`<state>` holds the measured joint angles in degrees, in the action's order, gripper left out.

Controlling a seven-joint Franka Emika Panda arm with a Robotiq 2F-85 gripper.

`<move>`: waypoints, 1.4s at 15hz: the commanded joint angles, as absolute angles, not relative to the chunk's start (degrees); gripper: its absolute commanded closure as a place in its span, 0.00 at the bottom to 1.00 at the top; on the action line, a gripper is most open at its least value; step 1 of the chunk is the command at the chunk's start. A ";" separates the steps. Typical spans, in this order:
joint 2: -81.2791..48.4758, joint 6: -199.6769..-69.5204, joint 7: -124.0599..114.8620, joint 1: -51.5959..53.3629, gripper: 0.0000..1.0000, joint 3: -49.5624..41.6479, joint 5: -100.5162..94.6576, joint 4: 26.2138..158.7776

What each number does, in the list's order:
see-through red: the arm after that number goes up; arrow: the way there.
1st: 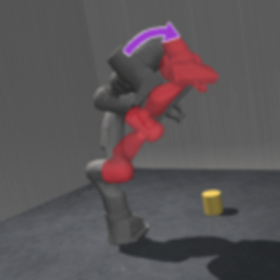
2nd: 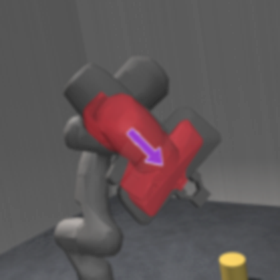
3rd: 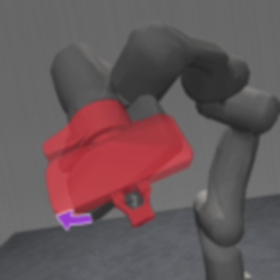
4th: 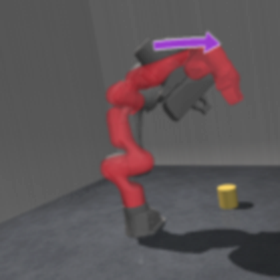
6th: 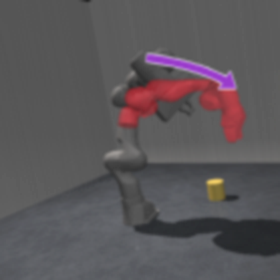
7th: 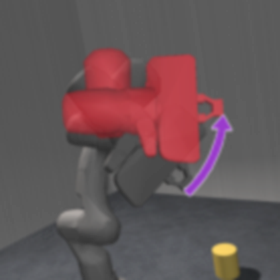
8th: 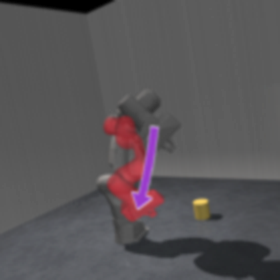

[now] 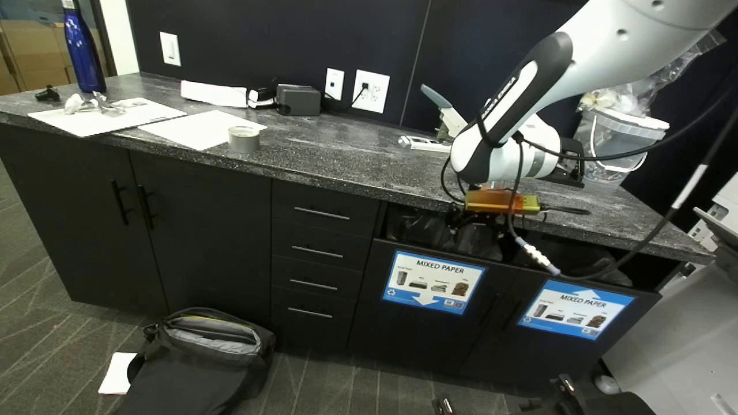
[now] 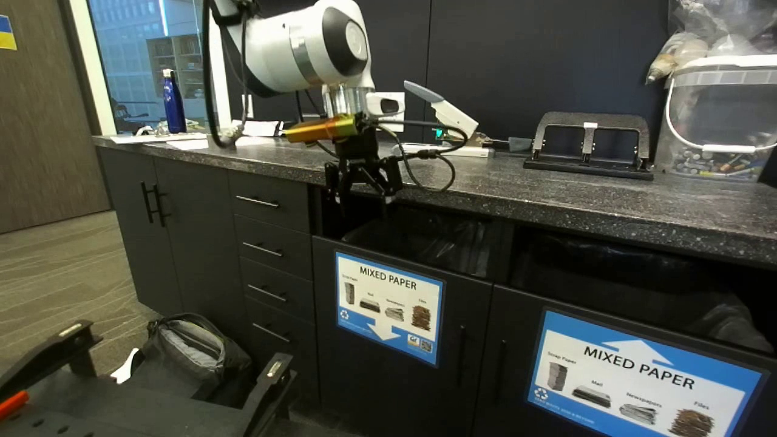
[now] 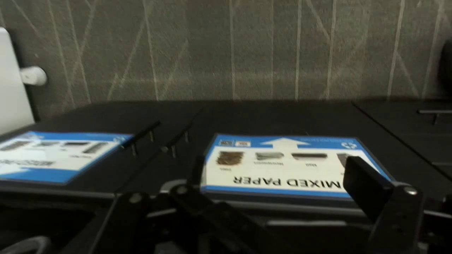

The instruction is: Pick the papers on the counter and put them in the recycle bin

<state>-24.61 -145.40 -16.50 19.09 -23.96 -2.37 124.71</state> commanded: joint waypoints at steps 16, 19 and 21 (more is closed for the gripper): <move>22.45 -129.70 -17.95 -1.91 0.00 -3.53 -23.21 147.77; 25.86 -131.62 -9.38 -3.47 0.00 -6.57 -17.14 148.07; 27.49 -129.70 -1.82 -3.71 0.00 -9.12 -11.25 146.33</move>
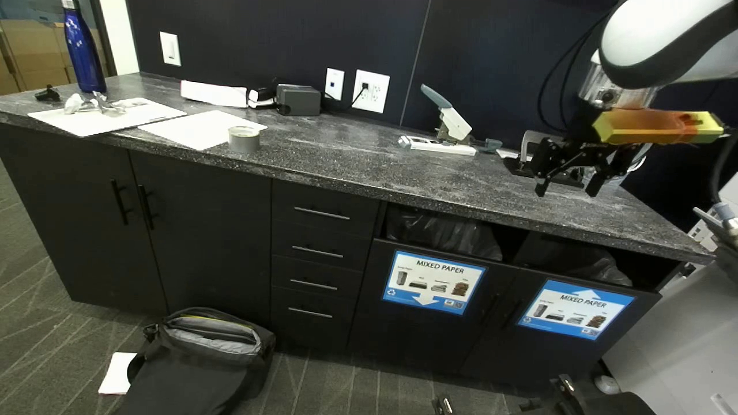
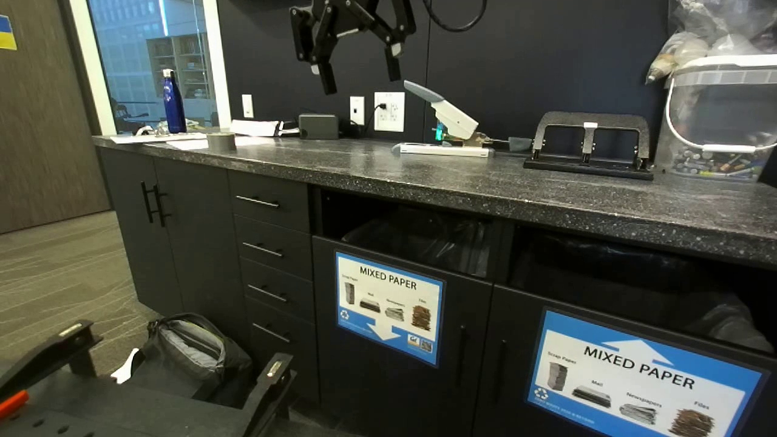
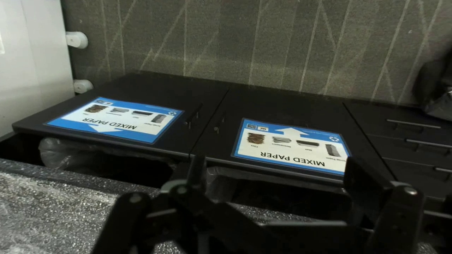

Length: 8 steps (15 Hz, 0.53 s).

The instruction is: Pick the papers on the counter and put them in the recycle bin

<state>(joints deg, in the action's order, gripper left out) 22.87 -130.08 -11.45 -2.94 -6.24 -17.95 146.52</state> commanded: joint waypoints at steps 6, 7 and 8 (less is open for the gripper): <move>27.87 -127.10 6.42 -5.63 0.00 -11.22 -5.72 144.34; 28.07 -126.82 7.22 -5.69 0.00 -11.65 -5.32 144.07; 28.13 -126.70 7.45 -5.69 0.00 -11.78 -5.25 143.99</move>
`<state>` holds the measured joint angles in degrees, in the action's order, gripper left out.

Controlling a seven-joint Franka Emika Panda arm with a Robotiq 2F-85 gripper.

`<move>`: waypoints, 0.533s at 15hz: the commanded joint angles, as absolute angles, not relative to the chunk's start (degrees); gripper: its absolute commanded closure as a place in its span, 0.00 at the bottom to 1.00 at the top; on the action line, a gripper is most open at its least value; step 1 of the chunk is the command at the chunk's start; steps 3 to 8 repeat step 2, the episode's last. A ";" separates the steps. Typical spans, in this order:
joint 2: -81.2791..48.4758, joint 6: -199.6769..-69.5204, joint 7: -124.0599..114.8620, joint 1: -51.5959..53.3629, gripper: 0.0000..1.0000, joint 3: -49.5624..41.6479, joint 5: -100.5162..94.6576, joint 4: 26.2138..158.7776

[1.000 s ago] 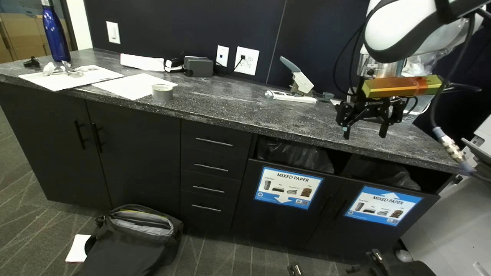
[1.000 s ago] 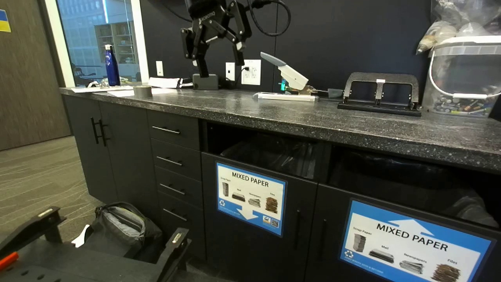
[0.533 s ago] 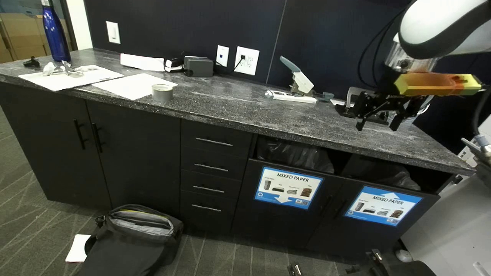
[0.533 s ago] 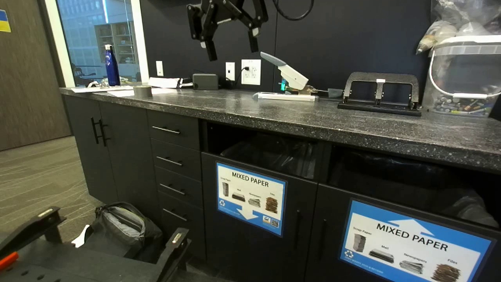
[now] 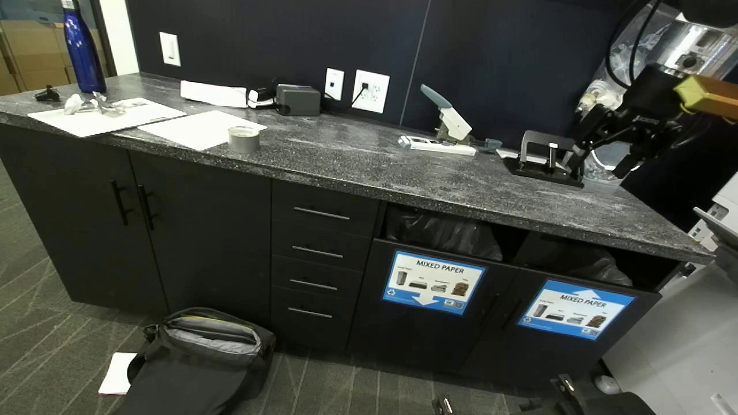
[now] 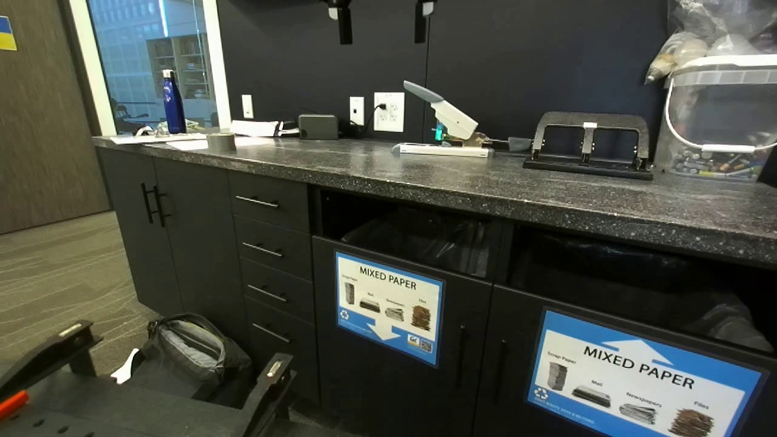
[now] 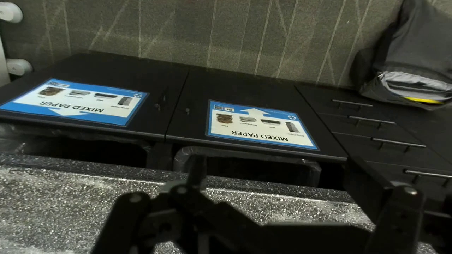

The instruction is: Pick the papers on the counter and put them in the recycle bin

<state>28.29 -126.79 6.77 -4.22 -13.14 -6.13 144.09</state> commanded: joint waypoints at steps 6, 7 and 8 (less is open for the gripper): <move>28.12 -126.62 7.50 -5.68 0.00 -11.75 -5.25 143.99; 28.12 -126.62 7.50 -5.68 0.00 -11.75 -5.25 143.99; 28.12 -126.62 7.50 -5.68 0.00 -11.75 -5.25 143.99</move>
